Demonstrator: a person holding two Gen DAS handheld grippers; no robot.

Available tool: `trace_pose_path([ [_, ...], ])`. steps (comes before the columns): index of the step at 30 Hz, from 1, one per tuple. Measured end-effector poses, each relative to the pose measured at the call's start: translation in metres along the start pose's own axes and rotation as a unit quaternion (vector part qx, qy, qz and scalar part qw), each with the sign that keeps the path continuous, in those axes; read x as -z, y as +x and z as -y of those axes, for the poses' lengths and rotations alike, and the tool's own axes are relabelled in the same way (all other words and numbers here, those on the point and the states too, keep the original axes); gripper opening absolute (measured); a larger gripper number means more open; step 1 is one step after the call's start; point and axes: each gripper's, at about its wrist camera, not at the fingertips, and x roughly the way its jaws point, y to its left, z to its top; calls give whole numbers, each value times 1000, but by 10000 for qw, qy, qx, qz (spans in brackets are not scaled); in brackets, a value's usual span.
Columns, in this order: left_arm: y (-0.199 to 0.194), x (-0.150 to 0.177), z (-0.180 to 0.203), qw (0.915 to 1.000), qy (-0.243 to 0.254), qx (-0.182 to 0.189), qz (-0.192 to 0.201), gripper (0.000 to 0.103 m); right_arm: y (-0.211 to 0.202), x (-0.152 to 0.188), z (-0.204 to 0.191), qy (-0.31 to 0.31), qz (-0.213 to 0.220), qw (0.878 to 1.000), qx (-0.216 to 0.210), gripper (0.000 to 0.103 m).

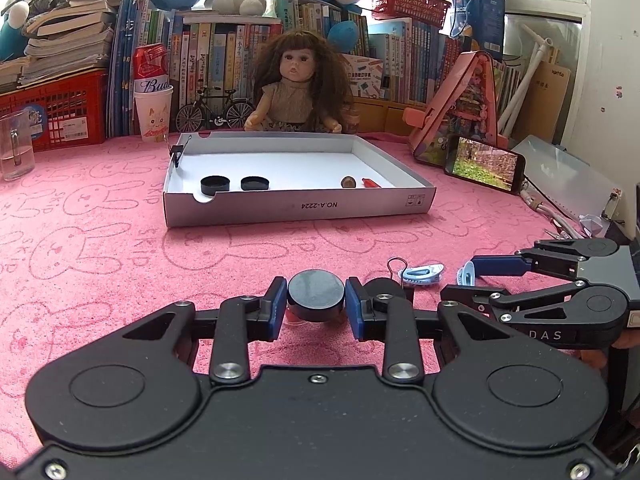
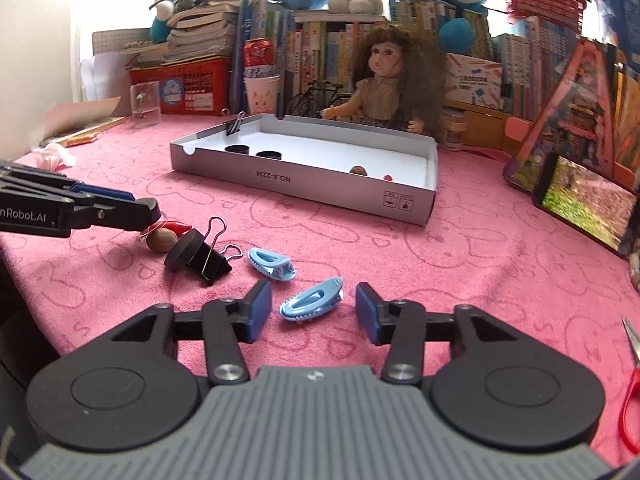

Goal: Organize rigid objects
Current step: 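Grasp a black round lid with the left gripper while the right gripper grasps a blue hair clip, then carry the lid and hair clip over the white tray with both tools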

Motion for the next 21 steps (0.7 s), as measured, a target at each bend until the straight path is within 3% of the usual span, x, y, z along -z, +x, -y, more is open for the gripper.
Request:
trace_pose_path([
  [3,0,-1,-1,10000,-6,-16,17,30,4,-5,8,-86,-156,9996,-230,67],
  [5,0,-2,-2,10000,-21,-27,14,30,4,-6,10,-116,-198,9993,-295,55],
  [6,1,-1,-2,10000,-26,-33,12,30,4,-6,11,-98,-202,9993,-310,42],
  [7,2,-2,-3,10000,-29,-39,9,30,3,-6,11,-67,-192,9994,-296,40],
  [21,13,-29,-7,9994,-33,-243,226,30,3,-33,12,402,285,9980,392,40],
])
